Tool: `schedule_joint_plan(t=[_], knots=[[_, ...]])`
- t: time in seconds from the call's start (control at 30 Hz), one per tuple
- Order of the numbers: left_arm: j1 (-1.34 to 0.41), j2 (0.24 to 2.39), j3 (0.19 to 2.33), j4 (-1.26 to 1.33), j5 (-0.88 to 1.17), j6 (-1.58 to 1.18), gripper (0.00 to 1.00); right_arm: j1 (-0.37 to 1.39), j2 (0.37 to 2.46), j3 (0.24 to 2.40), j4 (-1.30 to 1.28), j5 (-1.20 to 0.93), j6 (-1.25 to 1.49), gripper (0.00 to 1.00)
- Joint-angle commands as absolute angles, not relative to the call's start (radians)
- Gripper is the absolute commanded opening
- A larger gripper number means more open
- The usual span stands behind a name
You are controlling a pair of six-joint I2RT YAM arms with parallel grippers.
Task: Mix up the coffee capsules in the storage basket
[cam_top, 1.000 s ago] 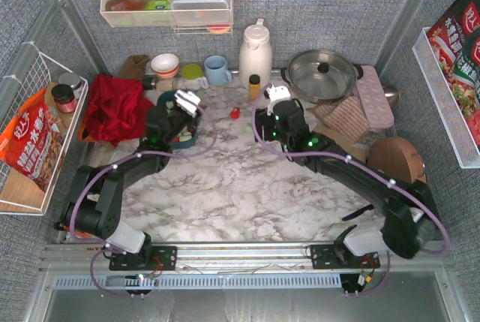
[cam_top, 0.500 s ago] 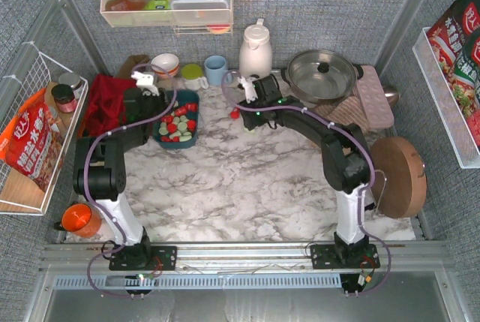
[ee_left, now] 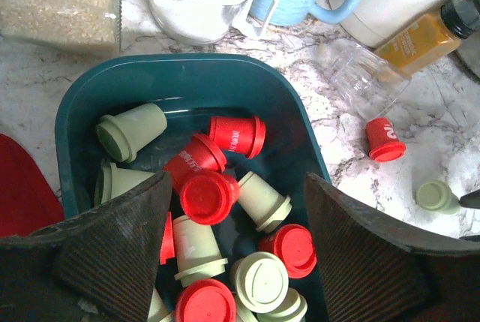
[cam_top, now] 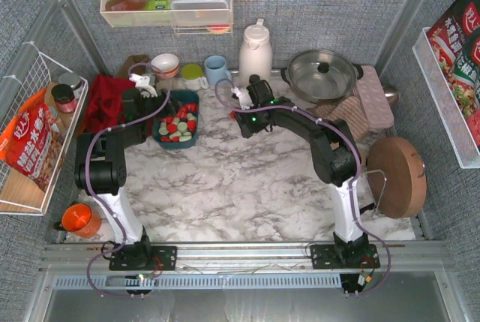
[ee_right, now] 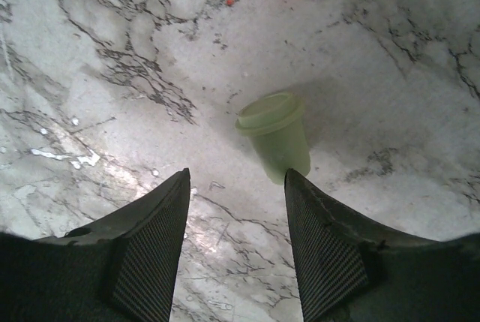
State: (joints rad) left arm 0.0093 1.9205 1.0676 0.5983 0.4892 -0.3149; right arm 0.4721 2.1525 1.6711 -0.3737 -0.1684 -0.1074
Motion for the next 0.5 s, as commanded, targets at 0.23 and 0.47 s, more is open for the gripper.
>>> schedule_joint_plan(t=[0.23, 0.47], knots=[[-0.033, 1.829, 1.071, 0.557, 0.479, -0.27, 0.81, 0.491, 2.197, 1.734, -0.422, -0.149, -0.146, 0.46], [-0.093, 1.763, 1.072, 0.493, 0.456, -0.206, 0.81, 0.506, 2.149, 1.719, -0.44, -0.086, -0.187, 0.49]])
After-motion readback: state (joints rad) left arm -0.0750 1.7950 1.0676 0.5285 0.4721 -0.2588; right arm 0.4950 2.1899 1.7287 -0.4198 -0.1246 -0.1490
